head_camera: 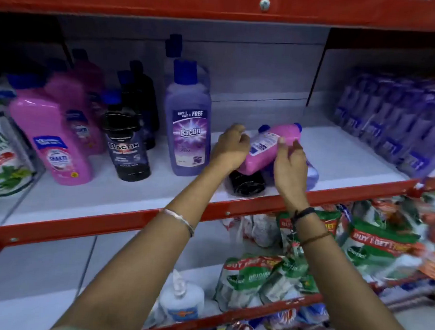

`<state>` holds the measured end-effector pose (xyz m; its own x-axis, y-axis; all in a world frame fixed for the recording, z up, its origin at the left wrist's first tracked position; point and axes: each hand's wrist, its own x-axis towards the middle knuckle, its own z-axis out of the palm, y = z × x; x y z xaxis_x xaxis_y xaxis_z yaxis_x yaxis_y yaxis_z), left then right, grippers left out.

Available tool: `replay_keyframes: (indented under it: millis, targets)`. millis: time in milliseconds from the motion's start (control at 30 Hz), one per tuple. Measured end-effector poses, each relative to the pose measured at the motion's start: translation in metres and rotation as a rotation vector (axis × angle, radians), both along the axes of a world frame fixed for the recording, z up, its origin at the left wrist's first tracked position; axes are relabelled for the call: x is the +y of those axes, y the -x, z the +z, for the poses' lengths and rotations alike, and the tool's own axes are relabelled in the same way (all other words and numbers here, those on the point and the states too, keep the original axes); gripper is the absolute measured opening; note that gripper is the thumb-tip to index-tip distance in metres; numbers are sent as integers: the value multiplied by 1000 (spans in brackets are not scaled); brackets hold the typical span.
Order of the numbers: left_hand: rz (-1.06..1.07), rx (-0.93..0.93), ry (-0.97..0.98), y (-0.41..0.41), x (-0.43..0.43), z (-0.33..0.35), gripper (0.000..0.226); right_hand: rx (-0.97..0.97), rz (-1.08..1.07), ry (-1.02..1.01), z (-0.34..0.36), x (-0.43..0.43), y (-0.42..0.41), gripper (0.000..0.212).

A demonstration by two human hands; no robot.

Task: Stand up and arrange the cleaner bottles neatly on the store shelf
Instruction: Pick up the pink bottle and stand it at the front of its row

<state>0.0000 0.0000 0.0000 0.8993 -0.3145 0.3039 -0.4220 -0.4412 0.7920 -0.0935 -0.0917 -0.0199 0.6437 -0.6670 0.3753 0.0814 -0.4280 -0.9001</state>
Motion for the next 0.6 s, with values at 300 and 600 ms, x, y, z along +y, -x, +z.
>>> replay_keyframes:
  millis: [300, 600]
  targets:
    - [-241, 252, 13, -9, -7, 10, 17, 73, 55, -118, 2, -27, -7, 22]
    - [-75, 170, 481, 54, 77, 2, 33, -182, 329, -241, 11, 36, 18, 31]
